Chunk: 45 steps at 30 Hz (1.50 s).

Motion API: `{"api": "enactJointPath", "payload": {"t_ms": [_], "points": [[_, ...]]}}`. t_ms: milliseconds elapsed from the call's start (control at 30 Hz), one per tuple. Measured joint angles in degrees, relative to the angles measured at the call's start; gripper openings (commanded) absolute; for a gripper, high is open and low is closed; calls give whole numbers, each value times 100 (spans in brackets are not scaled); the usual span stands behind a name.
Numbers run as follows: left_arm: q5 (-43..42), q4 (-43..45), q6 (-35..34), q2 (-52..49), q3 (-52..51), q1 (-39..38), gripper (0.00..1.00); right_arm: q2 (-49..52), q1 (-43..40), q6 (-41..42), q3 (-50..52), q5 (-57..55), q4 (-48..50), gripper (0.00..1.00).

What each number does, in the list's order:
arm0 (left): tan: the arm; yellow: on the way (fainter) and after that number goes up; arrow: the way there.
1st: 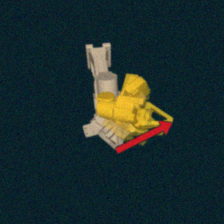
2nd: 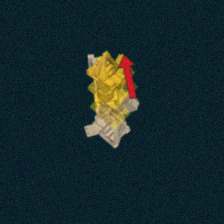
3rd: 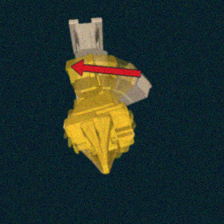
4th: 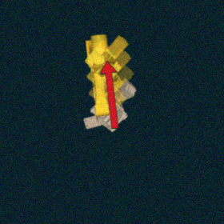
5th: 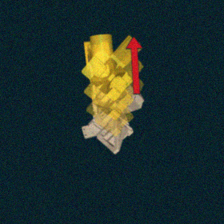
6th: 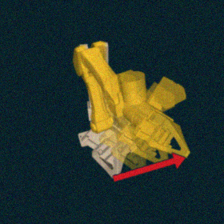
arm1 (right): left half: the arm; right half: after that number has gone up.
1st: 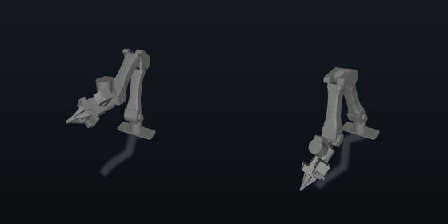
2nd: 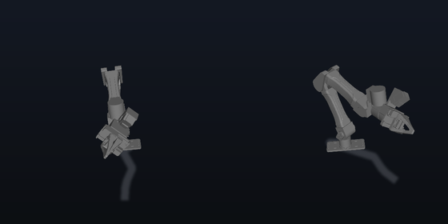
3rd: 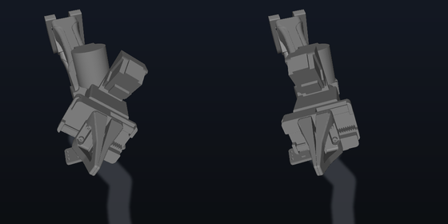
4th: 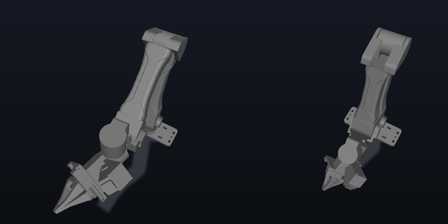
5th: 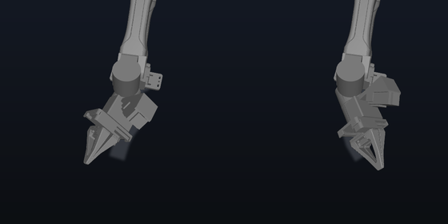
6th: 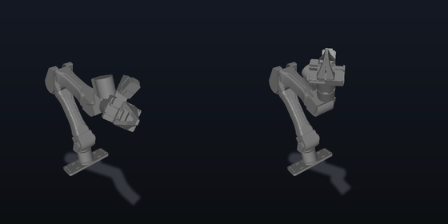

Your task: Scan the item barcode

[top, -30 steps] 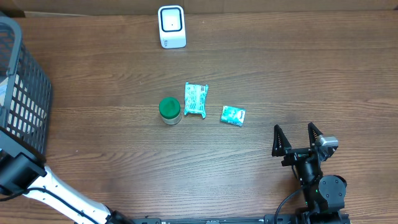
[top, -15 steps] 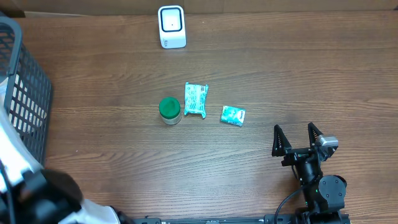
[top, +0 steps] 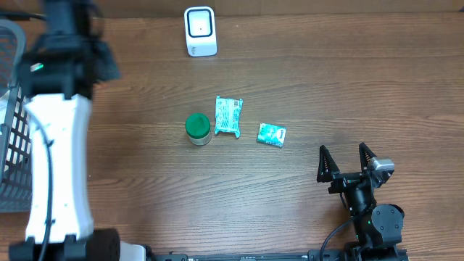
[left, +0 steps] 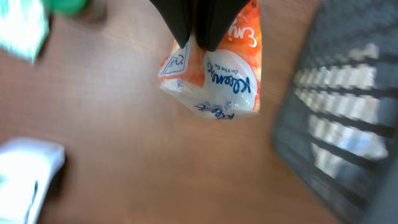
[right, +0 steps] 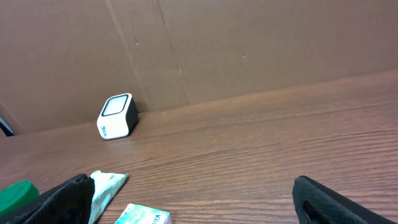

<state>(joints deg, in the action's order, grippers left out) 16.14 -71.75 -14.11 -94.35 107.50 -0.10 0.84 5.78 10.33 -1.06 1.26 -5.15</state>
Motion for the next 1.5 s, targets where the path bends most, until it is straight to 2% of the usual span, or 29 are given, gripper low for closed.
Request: {"api": "enactJointPath", "payload": {"t_ms": [100, 233, 533, 567, 600, 667, 700, 733, 833, 967, 1233, 1367, 1500], "points": [[-118, -369, -103, -389, -133, -205, 4, 0, 0, 0, 0, 0, 2, 100], [-422, -424, -190, -903, -463, -216, 4, 0, 0, 0, 0, 0, 0, 100], [-1069, 326, -236, -1711, -1567, -212, 4, 0, 0, 2, 0, 0, 0, 100], [-1163, 400, -234, -1757, -1657, -212, 14, 0, 0, 0, 0, 2, 0, 100], [-1268, 459, -227, -1792, -1720, -212, 37, 0, 0, 0, 0, 2, 0, 100], [-1460, 518, -140, -1825, -1781, -212, 65, 0, 0, 0, 0, 2, -2, 100], [-1641, 542, -81, -1829, -1794, -212, 82, 2, 0, -2, 0, 0, -2, 100], [-1781, 551, -2, -1829, -1792, -212, 90, 0, 0, 0, 0, 0, -2, 100], [-2107, 372, 260, -1829, -1714, -212, 98, 0, 0, 0, 0, 2, 0, 100], [-2302, -251, 426, -1834, -1178, -164, 100, 0, -2, 0, 0, 0, 0, 100], [-2437, -1338, 531, -1648, 1099, 181, 100, 0, 0, 0, 0, 2, 0, 100], [-2455, -1493, 501, -1139, 2135, 603, 100, 0, 0, 0, 0, 2, 0, 100], [-2459, -1429, 345, -382, 2664, 1462, 100, 0, 0, -2, 0, 2, -2, 100]]}}
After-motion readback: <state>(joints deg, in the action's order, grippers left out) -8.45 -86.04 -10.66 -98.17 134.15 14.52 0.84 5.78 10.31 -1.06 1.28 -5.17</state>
